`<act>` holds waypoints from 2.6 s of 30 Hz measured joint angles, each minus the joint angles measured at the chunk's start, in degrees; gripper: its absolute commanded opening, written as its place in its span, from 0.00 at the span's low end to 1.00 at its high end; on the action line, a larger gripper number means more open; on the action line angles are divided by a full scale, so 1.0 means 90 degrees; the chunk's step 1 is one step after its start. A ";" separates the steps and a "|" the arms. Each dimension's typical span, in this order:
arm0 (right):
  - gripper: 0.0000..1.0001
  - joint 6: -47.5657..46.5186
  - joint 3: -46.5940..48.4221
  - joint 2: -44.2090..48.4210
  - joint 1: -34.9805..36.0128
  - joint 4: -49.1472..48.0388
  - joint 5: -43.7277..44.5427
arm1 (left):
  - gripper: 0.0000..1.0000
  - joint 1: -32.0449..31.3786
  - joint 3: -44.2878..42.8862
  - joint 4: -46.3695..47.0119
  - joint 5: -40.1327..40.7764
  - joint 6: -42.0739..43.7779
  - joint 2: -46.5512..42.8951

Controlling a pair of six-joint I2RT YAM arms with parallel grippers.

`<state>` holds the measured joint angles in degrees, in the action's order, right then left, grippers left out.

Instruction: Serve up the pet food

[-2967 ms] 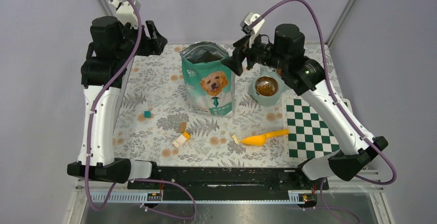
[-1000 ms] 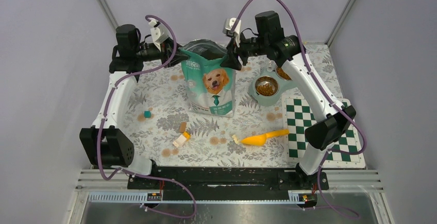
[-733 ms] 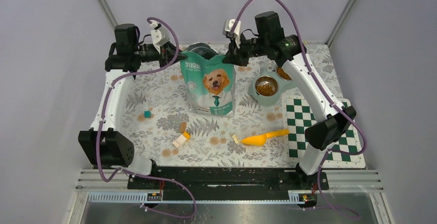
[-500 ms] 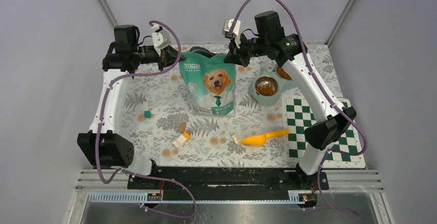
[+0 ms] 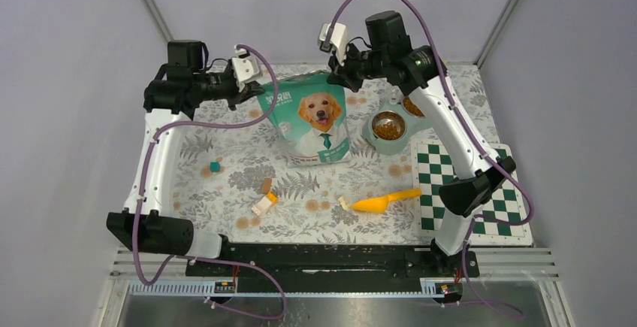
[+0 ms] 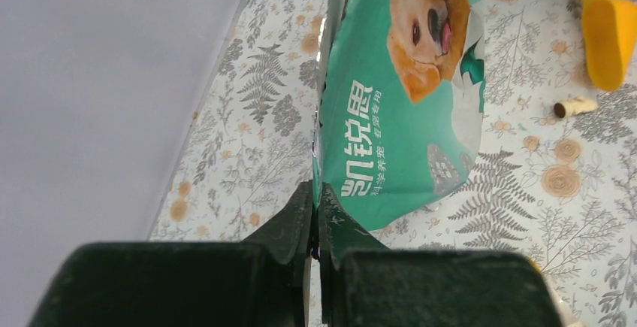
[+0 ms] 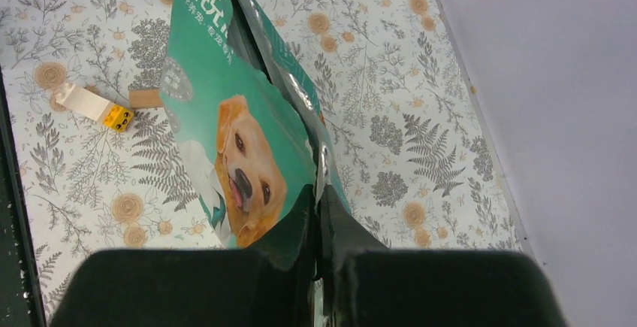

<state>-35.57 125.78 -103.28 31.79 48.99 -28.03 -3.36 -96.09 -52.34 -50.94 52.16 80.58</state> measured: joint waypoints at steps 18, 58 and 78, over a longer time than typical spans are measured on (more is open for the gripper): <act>0.85 -0.0308 -0.2458 0.2140 -0.0333 -0.1496 -0.0554 | 0.67 -0.0219 0.0971 0.0517 0.0124 -0.0175 -0.0869; 0.00 -0.1229 0.1554 -0.1132 0.0134 0.1207 -0.0935 | 0.00 -0.0843 0.0471 0.0299 0.0469 0.0678 0.0056; 0.00 -0.0726 0.0233 0.0010 0.0362 0.0780 -0.0376 | 0.00 -0.1044 0.0367 -0.0083 0.0325 0.0772 -0.0192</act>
<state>-42.11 127.87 -103.20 35.05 56.01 -31.42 -12.75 -92.79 -53.08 -48.01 59.11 78.85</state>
